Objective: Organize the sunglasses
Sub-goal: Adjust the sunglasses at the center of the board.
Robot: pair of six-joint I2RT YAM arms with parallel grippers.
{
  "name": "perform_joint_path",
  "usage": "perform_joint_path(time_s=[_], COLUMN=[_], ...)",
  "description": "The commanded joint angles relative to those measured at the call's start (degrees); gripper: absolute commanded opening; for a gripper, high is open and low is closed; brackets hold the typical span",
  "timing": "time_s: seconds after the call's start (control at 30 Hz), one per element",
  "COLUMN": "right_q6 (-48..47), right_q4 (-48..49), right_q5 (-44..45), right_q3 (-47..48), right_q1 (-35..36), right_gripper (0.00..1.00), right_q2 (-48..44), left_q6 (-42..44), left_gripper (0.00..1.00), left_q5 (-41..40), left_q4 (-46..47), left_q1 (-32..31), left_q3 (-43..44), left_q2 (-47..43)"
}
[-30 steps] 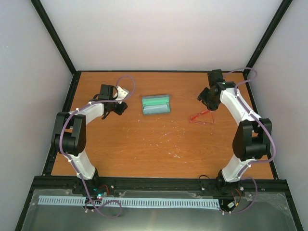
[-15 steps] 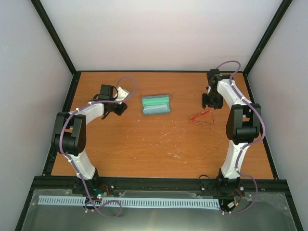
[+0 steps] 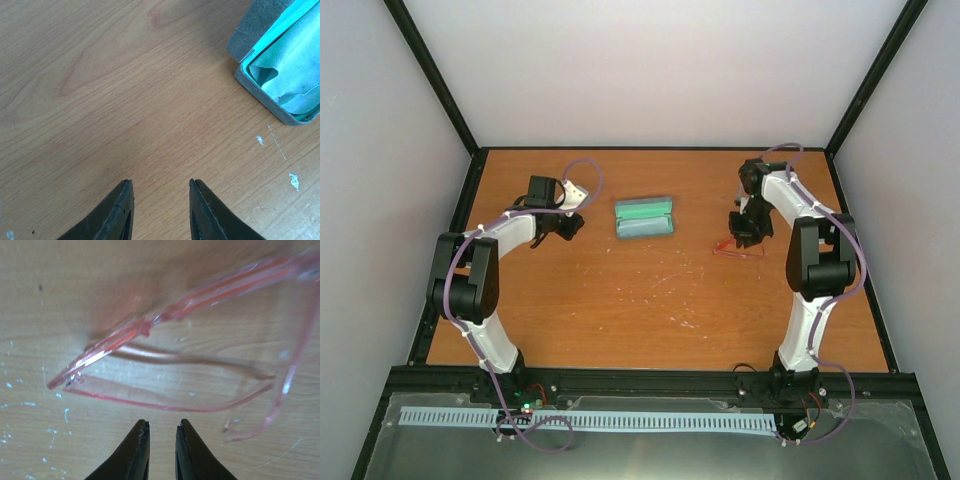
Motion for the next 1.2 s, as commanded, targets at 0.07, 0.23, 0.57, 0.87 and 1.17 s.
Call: perform_joint_path(time_s=[0.07,0.23,0.57,0.87,1.17], right_q6=[2.7,4.1,5.6,10.1,8.8], right_q4=[1.3,2.8,5.2,9.3,6.8], right_q5=[-3.2,-3.6,-5.2,-4.7,-5.4], right_q3=[-2.8,-1.9,-1.2,3.3,8.9], right_q1=[3.2,5.2,6.0,6.1,6.1], right_gripper=[0.16,0.16,0.17,0.19,0.31], right_q2=[1.8,3.6,5.5,7.0,3.0], left_q6=[-0.1,0.1,-0.8,-0.7,-0.5], left_gripper=[0.32,0.33,0.32,0.32,0.32], left_q5=[0.5,0.1,0.4,0.3,0.3], left_q4=[0.0,0.6,1.0,1.2,1.3], left_q1=[0.6,0.6,0.6,0.7,0.6], left_q3=[-0.6,-1.9,-2.9,-2.4,-2.6], left_q2=[-1.9,-2.6,-3.1,-2.8,-2.5])
